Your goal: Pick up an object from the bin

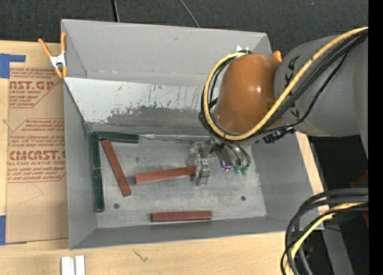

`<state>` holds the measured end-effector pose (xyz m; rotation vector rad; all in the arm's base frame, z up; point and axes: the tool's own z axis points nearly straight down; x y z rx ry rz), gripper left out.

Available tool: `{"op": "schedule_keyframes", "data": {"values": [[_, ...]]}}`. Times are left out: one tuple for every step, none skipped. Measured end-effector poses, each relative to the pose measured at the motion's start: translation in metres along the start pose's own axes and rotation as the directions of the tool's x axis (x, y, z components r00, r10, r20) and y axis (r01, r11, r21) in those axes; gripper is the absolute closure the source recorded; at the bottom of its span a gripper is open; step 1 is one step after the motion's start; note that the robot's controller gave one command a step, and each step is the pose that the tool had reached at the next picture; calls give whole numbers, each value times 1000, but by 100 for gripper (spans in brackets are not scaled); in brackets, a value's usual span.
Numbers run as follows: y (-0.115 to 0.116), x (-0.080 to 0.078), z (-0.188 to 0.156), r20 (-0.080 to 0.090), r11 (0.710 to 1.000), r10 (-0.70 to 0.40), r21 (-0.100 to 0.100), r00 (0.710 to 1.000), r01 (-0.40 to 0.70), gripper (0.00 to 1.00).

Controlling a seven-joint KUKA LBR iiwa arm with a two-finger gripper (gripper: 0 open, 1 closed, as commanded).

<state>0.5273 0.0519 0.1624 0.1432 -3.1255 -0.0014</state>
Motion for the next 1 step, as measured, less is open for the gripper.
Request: {"op": "schedule_keyframes", "data": {"values": [[-9, 2, -45, 13, 1000, -23, 2, 1000, 23, 100]]}}
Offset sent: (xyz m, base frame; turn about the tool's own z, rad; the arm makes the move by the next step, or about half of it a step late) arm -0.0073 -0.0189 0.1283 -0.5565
